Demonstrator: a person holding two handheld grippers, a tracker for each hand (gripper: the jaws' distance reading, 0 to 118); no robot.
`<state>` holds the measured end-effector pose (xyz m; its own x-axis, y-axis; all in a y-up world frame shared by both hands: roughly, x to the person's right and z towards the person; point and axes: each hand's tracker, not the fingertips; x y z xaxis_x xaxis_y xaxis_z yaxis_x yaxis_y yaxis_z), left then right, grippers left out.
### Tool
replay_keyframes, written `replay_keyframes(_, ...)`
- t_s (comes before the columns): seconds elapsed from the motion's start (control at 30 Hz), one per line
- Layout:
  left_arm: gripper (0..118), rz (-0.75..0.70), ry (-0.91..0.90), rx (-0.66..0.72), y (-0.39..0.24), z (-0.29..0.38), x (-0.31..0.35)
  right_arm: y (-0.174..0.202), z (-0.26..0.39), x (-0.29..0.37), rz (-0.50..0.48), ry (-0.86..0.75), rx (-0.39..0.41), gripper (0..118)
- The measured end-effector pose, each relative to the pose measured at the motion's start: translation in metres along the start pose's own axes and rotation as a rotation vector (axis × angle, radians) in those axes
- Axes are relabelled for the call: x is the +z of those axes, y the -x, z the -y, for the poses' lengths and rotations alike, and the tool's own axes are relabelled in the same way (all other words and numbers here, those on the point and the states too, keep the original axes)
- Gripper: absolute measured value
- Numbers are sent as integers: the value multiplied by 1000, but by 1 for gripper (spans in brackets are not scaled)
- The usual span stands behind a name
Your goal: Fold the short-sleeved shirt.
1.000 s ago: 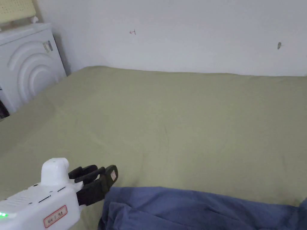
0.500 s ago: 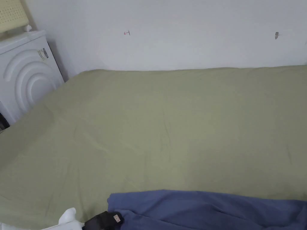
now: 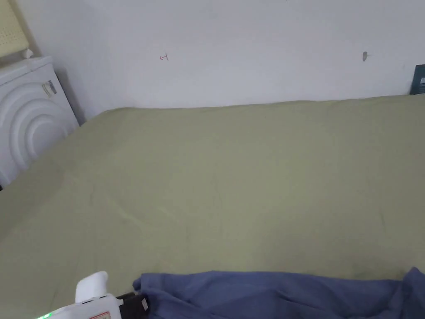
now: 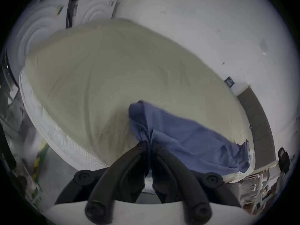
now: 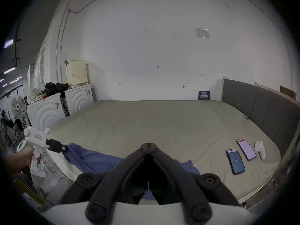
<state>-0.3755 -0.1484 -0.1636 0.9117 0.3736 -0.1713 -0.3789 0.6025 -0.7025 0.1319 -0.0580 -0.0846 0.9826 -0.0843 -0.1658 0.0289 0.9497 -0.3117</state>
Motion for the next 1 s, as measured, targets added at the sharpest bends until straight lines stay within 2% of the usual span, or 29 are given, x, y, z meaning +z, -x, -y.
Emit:
replay_keyframes(0.07, 7, 56, -51, -46, -21, -5, 14, -5, -2, 3, 6, -10, -9, 0)
replay_keyframes(0.23, 7, 187, -71, -357, -101, 0, 31, -11, -6, 9, 21, -40, -33, 0)
replay_keyframes(0.37, 7, 325, -23, -476, -156, 20, 11, -10, -6, 11, 25, -50, -33, 0)
replay_keyframes(0.47, 7, 366, 52, -511, -187, 41, -16, -12, -5, 12, 29, -45, -39, 0)
replay_keyframes(0.63, 8, 439, 180, -464, -209, 79, -68, -14, -2, 12, 44, -24, -45, 0)
replay_keyframes(0.67, 17, 451, 216, -428, -208, 85, -80, -15, -2, 11, 39, -7, -44, 0)
replay_keyframes(0.7, 48, 459, 258, -390, -205, 89, -91, -16, -1, 11, 36, 3, -38, 0)
replay_keyframes(0.73, 73, 486, 311, -335, -202, 93, -100, -16, -1, 10, 37, 11, -31, 0)
replay_keyframes(0.77, 79, 508, 349, -287, -198, 96, -106, -17, -1, 10, 41, 16, -24, 0)
replay_keyframes(0.9, 78, 594, 299, -64, -179, 83, -90, -17, 2, 7, 41, 36, -24, 1)
replay_keyframes(1.0, 74, 686, 145, 40, -154, 57, -66, -15, 3, 4, 32, 52, -26, 1)
